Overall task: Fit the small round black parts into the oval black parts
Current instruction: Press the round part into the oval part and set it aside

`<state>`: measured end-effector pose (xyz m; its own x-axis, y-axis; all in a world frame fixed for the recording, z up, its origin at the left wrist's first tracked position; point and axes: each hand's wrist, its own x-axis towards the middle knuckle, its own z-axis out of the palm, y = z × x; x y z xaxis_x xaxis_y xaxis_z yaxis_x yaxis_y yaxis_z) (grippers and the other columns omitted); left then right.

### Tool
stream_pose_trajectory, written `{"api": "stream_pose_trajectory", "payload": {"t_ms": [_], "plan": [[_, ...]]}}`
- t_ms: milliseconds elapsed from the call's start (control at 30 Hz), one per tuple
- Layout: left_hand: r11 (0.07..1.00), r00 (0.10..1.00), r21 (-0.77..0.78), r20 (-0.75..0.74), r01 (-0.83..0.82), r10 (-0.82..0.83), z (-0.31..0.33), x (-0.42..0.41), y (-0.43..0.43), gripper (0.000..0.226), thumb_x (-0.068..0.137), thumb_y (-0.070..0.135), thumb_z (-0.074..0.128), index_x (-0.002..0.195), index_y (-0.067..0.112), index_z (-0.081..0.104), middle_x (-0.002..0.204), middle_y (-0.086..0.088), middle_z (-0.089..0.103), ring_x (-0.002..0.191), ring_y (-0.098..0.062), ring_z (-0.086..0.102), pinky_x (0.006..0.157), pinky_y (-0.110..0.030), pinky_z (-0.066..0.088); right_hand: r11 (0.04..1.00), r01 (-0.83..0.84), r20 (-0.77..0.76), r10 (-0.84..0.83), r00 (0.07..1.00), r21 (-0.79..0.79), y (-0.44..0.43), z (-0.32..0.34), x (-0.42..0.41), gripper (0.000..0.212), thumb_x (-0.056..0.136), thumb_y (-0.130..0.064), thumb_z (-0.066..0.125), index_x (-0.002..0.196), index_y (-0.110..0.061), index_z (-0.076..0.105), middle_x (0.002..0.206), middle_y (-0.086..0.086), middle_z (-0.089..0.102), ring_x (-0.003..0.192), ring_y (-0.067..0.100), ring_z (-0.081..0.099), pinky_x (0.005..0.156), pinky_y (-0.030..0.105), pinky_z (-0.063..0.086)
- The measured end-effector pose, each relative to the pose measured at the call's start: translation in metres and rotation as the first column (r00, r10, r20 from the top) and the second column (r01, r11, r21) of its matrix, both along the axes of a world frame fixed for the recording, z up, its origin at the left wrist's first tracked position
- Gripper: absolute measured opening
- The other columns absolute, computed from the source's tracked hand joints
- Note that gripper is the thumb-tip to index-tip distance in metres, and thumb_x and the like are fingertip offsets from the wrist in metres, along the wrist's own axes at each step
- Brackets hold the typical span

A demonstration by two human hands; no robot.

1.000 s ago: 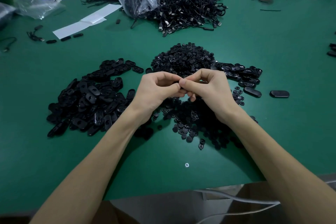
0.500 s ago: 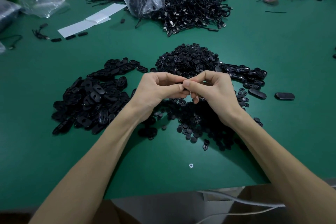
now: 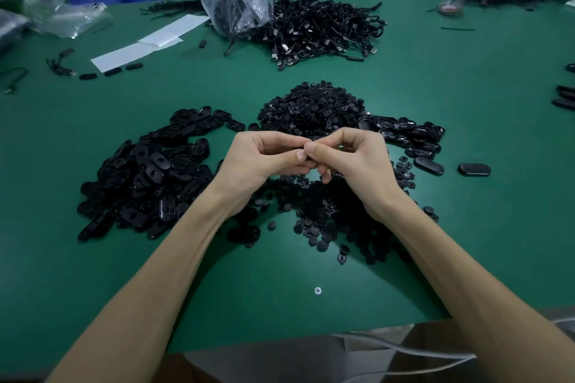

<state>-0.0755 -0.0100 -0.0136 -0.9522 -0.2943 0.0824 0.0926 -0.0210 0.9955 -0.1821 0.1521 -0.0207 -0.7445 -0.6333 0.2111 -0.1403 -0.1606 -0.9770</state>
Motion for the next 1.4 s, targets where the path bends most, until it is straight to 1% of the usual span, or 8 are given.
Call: {"api": "stream_pose_trajectory", "payload": {"t_ms": [167, 533, 633, 800, 933, 1100, 1267, 1400], "plan": [[1.000, 1.000, -0.017, -0.014, -0.017, 0.017, -0.0032, -0.0016, 0.0021, 0.019, 0.092, 0.001, 0.074, 0.109, 0.008, 0.079, 0.100, -0.019, 0.079, 0.093, -0.031, 0.078, 0.082, -0.030, 0.062, 0.999, 0.035, -0.002, -0.035, 0.999, 0.015, -0.0008, -0.0024, -0.0010, 0.016, 0.088, -0.014, 0.082, 0.082, -0.002, 0.074, 0.065, 0.014, 0.070, 0.054, 0.023, 0.063, 0.054, 0.030, 0.055], [0.998, 0.999, -0.056, -0.019, -0.042, 0.041, -0.0054, -0.0027, 0.0035, 0.017, 0.094, 0.003, 0.072, 0.110, 0.005, 0.078, 0.097, -0.019, 0.079, 0.092, -0.032, 0.078, 0.081, -0.031, 0.063, 0.998, 0.058, -0.004, -0.058, 0.998, 0.037, -0.0013, -0.0034, -0.0020, 0.016, 0.088, -0.016, 0.081, 0.081, -0.003, 0.074, 0.063, 0.012, 0.070, 0.051, 0.025, 0.064, 0.055, 0.031, 0.055], [0.997, 0.999, -0.071, -0.019, -0.044, 0.043, -0.0055, -0.0027, 0.0041, 0.017, 0.096, 0.003, 0.071, 0.111, 0.005, 0.078, 0.098, -0.017, 0.079, 0.092, -0.031, 0.078, 0.081, -0.030, 0.063, 0.997, 0.061, -0.009, -0.061, 0.998, 0.038, -0.0015, -0.0038, -0.0019, 0.016, 0.089, -0.016, 0.081, 0.081, -0.004, 0.074, 0.063, 0.011, 0.071, 0.051, 0.024, 0.064, 0.055, 0.030, 0.055], [0.994, 0.998, -0.094, -0.010, -0.058, 0.057, -0.0058, -0.0028, 0.0050, 0.016, 0.096, 0.002, 0.071, 0.110, 0.005, 0.078, 0.097, -0.016, 0.080, 0.091, -0.030, 0.078, 0.079, -0.030, 0.063, 0.998, 0.055, 0.003, -0.055, 0.998, 0.036, -0.0023, -0.0046, -0.0018, 0.015, 0.088, -0.015, 0.081, 0.079, -0.005, 0.075, 0.062, 0.006, 0.072, 0.053, 0.022, 0.066, 0.056, 0.033, 0.057], [0.992, 0.998, -0.102, -0.005, -0.068, 0.068, -0.0058, -0.0025, 0.0060, 0.016, 0.096, 0.002, 0.070, 0.110, 0.005, 0.077, 0.097, -0.016, 0.079, 0.090, -0.029, 0.078, 0.079, -0.030, 0.063, 0.998, 0.048, 0.019, -0.048, 0.999, 0.029, -0.0025, -0.0053, -0.0021, 0.014, 0.088, -0.014, 0.081, 0.079, -0.005, 0.075, 0.063, 0.006, 0.072, 0.055, 0.020, 0.067, 0.056, 0.032, 0.057], [0.990, 0.996, -0.108, 0.011, -0.088, 0.090, -0.0047, -0.0031, 0.0069, 0.016, 0.096, 0.000, 0.070, 0.111, 0.001, 0.076, 0.094, -0.017, 0.079, 0.083, -0.024, 0.077, 0.076, -0.027, 0.062, 0.997, 0.055, 0.014, -0.056, 0.998, 0.050, -0.0036, -0.0073, -0.0032, 0.017, 0.088, -0.018, 0.082, 0.081, -0.004, 0.075, 0.065, 0.008, 0.073, 0.056, 0.024, 0.068, 0.060, 0.040, 0.060], [0.988, 0.995, -0.121, 0.019, -0.096, 0.099, -0.0042, -0.0027, 0.0080, 0.015, 0.096, 0.001, 0.070, 0.110, 0.002, 0.076, 0.092, -0.016, 0.079, 0.084, -0.023, 0.077, 0.075, -0.027, 0.062, 0.996, 0.063, 0.008, -0.063, 0.998, 0.060, -0.0036, -0.0083, -0.0039, 0.018, 0.087, -0.021, 0.082, 0.081, -0.005, 0.076, 0.066, 0.009, 0.073, 0.057, 0.026, 0.069, 0.060, 0.042, 0.061], [0.987, 0.994, -0.123, 0.031, -0.103, 0.108, -0.0034, -0.0025, 0.0088, 0.015, 0.096, 0.001, 0.070, 0.109, 0.003, 0.076, 0.093, -0.015, 0.079, 0.085, -0.024, 0.077, 0.076, -0.027, 0.062, 0.996, 0.063, 0.010, -0.064, 0.998, 0.067, -0.0047, -0.0083, -0.0037, 0.017, 0.088, -0.019, 0.082, 0.081, -0.005, 0.075, 0.066, 0.009, 0.073, 0.057, 0.026, 0.069, 0.059, 0.040, 0.061]]}}
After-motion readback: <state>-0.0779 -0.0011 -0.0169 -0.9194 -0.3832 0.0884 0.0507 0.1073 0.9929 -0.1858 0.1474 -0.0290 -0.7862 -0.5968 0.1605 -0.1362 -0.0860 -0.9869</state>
